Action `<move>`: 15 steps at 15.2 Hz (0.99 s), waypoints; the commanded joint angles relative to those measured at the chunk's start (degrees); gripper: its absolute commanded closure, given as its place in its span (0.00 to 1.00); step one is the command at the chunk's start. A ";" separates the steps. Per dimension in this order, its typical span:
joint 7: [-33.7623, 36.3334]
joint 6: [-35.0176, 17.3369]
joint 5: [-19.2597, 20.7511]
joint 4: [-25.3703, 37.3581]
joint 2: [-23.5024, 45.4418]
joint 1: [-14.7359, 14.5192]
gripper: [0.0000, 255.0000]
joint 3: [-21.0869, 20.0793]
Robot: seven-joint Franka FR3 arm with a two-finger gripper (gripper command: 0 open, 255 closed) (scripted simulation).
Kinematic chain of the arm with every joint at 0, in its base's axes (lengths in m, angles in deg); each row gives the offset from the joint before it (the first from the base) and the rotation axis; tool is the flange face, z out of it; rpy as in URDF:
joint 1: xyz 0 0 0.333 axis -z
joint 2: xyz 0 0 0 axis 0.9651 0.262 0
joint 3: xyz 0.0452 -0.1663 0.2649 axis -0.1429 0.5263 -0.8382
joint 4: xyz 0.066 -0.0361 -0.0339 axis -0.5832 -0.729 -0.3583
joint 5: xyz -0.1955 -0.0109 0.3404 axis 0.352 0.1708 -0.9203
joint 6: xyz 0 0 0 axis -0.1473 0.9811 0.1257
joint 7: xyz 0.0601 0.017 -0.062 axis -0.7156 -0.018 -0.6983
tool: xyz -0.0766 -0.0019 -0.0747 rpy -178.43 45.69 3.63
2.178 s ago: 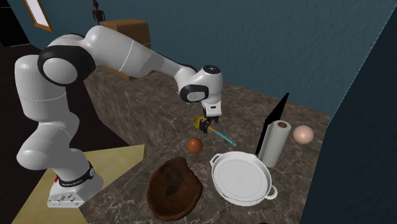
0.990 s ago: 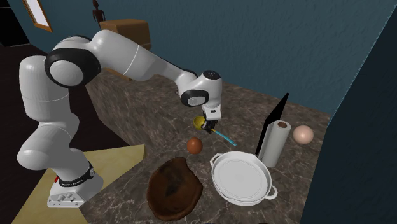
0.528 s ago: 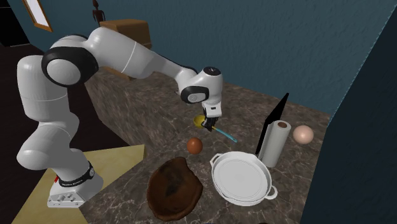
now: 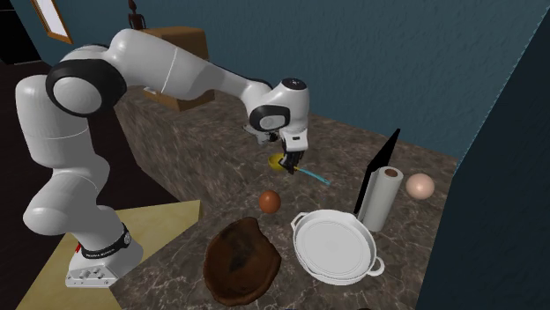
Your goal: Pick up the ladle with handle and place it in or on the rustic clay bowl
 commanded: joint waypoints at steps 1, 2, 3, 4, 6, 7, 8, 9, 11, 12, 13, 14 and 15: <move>0.17 1.56 0.02 0.82 -0.73 0.05 1.00 0.01; 0.25 2.24 0.04 1.22 -1.02 0.06 1.00 0.01; 0.34 2.93 0.06 1.64 -1.29 0.08 1.00 0.01; 0.43 3.61 0.07 2.07 -1.56 0.09 1.00 0.02; 0.61 5.00 0.11 2.96 -2.06 0.12 1.00 0.02; 0.70 5.70 0.13 3.43 -2.29 0.13 1.00 0.03; 0.78 6.39 0.15 3.91 -2.52 0.14 1.00 0.03; 0.87 7.10 0.17 4.41 -2.73 0.15 1.00 0.04; 1.06 8.51 0.21 5.44 -3.12 0.18 1.00 0.04; 1.15 9.22 0.24 5.98 -3.30 0.19 1.00 0.05; 1.24 9.93 0.26 6.53 -3.46 0.20 1.00 0.05; 1.33 10.65 0.28 7.10 -3.62 0.21 1.00 0.05; 1.43 11.37 0.31 7.68 -3.76 0.22 1.00 0.06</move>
